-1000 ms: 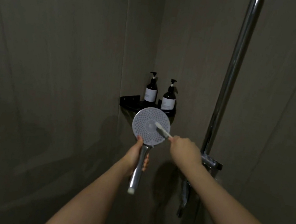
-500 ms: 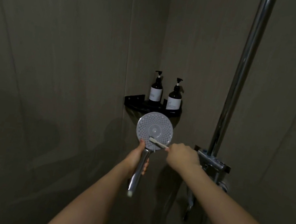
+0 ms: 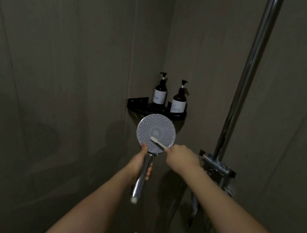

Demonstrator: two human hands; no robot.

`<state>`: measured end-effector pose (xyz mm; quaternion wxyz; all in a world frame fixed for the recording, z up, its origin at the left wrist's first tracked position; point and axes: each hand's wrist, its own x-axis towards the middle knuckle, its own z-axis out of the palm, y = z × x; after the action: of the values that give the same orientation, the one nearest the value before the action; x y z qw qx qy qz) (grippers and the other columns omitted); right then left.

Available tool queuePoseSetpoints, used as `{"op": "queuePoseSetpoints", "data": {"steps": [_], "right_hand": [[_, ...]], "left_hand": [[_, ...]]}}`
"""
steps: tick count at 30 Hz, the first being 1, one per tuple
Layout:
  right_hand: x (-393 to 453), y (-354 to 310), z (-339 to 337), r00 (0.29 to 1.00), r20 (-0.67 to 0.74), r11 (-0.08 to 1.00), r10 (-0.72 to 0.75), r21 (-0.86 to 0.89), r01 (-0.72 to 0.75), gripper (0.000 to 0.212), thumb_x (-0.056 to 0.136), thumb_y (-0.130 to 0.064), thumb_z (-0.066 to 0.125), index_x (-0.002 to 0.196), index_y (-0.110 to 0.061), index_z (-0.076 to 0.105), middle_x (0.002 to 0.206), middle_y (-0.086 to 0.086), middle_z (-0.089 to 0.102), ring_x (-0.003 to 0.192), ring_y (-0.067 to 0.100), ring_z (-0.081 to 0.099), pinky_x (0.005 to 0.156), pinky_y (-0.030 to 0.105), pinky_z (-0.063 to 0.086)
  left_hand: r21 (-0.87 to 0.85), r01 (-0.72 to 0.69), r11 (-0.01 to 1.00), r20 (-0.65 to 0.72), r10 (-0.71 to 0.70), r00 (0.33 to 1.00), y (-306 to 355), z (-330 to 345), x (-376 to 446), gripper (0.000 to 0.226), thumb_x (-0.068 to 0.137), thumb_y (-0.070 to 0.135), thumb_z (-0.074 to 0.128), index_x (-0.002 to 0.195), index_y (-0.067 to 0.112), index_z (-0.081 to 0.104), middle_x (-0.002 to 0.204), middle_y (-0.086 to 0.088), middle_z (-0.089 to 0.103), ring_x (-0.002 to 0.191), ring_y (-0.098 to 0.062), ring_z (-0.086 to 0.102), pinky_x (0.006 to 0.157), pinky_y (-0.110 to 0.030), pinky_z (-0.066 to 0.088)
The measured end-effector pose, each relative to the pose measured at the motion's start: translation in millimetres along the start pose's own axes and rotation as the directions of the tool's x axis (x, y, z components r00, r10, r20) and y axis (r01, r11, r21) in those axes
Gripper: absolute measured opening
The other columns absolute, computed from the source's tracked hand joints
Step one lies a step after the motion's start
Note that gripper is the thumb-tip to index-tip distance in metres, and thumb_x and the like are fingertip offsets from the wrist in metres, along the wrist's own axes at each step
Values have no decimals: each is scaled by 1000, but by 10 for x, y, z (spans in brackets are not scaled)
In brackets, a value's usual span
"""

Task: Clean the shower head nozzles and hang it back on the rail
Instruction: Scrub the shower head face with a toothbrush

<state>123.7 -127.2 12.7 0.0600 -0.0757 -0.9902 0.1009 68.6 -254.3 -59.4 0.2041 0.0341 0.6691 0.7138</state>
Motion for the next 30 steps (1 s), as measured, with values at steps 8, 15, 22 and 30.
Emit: {"op": "queuePoseSetpoints", "data": {"steps": [8, 15, 22, 30], "right_hand": [[-82, 90, -54, 1000, -24, 999, -9, -49, 8, 32, 97, -33, 38, 104, -12, 62, 103, 10, 64, 91, 28, 61, 73, 35, 46], [-65, 277, -26, 992, -71, 994, 108, -3, -108, 35, 97, -32, 37, 110, -12, 63, 101, 11, 65, 91, 28, 63, 73, 34, 47], [-99, 179, 177, 963, -269, 999, 31, 35, -22, 43, 100, -37, 28, 102, -11, 62, 86, 10, 67, 78, 27, 65, 66, 35, 52], [-2, 107, 155, 967, -198, 987, -161, -42, 155, 38, 100, -37, 30, 102, -13, 60, 89, 12, 66, 84, 31, 64, 71, 37, 49]], "left_hand": [[5, 2, 1000, 7, -2, 1000, 35, -82, -118, 72, 90, 68, 17, 59, 10, 46, 41, -3, 43, 32, -13, 39, 37, -18, 34], [-58, -29, 998, 24, 31, 999, 76, -158, -148, 69, 90, 67, 20, 62, 9, 46, 45, -3, 44, 33, -12, 41, 35, -17, 35], [-155, -54, 986, 11, 56, 998, 114, -210, -171, 69, 90, 66, 20, 61, 9, 46, 39, -2, 44, 31, -12, 42, 33, -17, 35], [-90, -35, 995, -20, 34, 999, 151, -357, -139, 72, 90, 67, 15, 58, 9, 44, 40, -2, 42, 31, -12, 40, 34, -17, 35]]}}
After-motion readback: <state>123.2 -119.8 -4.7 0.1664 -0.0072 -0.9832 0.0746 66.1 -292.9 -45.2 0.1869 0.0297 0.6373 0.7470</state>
